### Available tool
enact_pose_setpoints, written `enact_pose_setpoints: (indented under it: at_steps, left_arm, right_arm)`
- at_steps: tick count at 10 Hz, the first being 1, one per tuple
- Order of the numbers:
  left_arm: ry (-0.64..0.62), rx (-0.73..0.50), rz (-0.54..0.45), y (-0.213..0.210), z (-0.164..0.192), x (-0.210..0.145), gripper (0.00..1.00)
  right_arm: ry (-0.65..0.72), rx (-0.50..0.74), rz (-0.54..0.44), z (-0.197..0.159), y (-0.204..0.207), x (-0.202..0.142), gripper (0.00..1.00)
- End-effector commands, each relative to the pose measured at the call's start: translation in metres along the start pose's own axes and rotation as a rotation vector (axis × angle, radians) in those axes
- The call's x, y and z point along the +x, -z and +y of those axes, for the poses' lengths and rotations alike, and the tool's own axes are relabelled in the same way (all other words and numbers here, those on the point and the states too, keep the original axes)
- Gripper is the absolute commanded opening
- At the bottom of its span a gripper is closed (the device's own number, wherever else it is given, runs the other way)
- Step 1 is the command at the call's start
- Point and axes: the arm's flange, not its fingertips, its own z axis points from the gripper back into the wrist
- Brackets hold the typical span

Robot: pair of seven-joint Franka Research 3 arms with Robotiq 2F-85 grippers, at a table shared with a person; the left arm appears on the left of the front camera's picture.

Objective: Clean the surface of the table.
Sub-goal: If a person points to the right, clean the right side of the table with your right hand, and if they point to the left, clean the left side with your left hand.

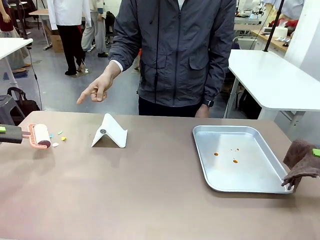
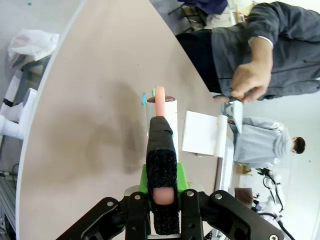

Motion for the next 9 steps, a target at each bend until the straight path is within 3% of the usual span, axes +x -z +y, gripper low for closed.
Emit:
enact_pose_setpoints:
  at_steps: [1, 9]
  left_arm:
    - [-0.046, 0.029, -0.052, 0.004, -0.001, 0.009, 0.22]
    - [-0.069, 0.086, -0.021, 0.025, 0.012, 0.014, 0.22]
  right_arm:
    - [0.023, 0.001, -0.001, 0.004, -0.001, 0.000, 0.00]
    - [0.023, 0.001, -0.001, 0.004, -0.001, 0.000, 0.00]
